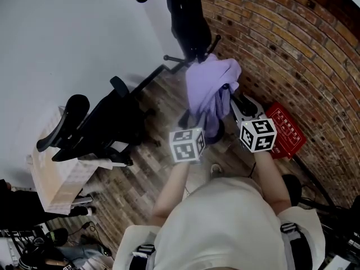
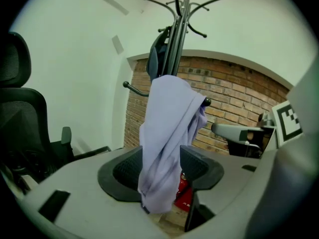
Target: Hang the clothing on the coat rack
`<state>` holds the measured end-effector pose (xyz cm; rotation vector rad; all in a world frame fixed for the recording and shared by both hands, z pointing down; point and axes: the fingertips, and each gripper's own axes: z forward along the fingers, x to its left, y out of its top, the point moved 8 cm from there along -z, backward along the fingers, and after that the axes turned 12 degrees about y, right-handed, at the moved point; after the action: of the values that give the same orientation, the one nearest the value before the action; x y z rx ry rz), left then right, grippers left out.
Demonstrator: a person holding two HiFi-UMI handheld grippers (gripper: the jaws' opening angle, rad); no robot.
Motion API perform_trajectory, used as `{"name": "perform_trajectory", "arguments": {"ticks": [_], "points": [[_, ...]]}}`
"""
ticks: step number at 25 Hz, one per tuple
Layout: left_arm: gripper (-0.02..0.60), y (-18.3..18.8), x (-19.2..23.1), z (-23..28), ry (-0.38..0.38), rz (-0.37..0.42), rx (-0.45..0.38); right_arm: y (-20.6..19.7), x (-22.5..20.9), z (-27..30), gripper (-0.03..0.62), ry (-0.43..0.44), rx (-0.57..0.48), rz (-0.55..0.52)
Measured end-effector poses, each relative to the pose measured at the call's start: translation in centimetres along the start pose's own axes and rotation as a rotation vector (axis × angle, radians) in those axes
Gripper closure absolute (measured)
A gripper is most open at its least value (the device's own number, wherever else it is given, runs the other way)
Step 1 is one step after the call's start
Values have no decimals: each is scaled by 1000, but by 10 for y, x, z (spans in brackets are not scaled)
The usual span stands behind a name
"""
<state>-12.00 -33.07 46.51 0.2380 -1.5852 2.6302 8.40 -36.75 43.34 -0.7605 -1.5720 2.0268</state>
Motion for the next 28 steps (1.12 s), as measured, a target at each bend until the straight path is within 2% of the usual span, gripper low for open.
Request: {"name": "perform_trajectory", "arguments": {"ticks": [6, 13, 15, 22, 28], "points": [[393, -4, 8, -37, 6, -11, -25, -5, 32, -28, 470, 0, -11, -3], [446, -20, 8, -82, 1, 18, -54, -13, 75, -61, 470, 12, -17, -20], [480, -26, 10, -96, -3, 17, -52, -15, 89, -70, 491, 12, -7, -35], [535, -45, 15, -151, -5, -7, -78, -24, 133, -106, 554, 14, -14, -71], [551, -59, 25, -196, 12, -10, -105, -25, 169, -134, 577, 14, -31, -108]]}}
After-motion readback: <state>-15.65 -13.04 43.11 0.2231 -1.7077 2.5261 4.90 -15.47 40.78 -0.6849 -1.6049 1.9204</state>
